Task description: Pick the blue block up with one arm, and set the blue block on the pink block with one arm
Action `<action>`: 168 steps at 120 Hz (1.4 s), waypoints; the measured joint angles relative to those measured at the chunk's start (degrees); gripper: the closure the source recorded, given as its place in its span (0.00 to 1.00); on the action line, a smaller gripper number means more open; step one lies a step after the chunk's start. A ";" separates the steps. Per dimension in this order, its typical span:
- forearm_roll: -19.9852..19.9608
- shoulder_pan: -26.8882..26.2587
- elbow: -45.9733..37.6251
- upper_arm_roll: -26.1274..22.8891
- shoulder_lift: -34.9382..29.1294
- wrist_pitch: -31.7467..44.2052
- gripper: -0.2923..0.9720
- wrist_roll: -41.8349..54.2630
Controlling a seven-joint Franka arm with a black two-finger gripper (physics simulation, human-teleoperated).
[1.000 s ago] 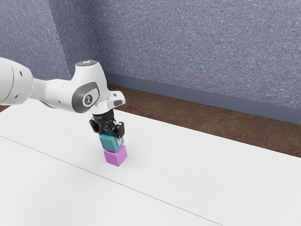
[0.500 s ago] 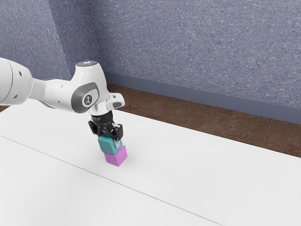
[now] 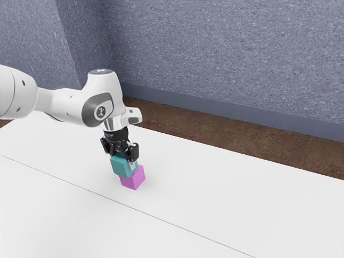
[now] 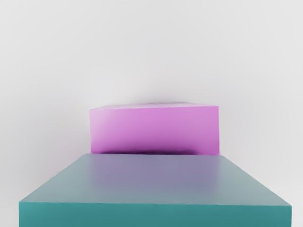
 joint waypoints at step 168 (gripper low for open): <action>0.31 -0.01 2.90 0.18 2.08 -0.11 0.47 0.24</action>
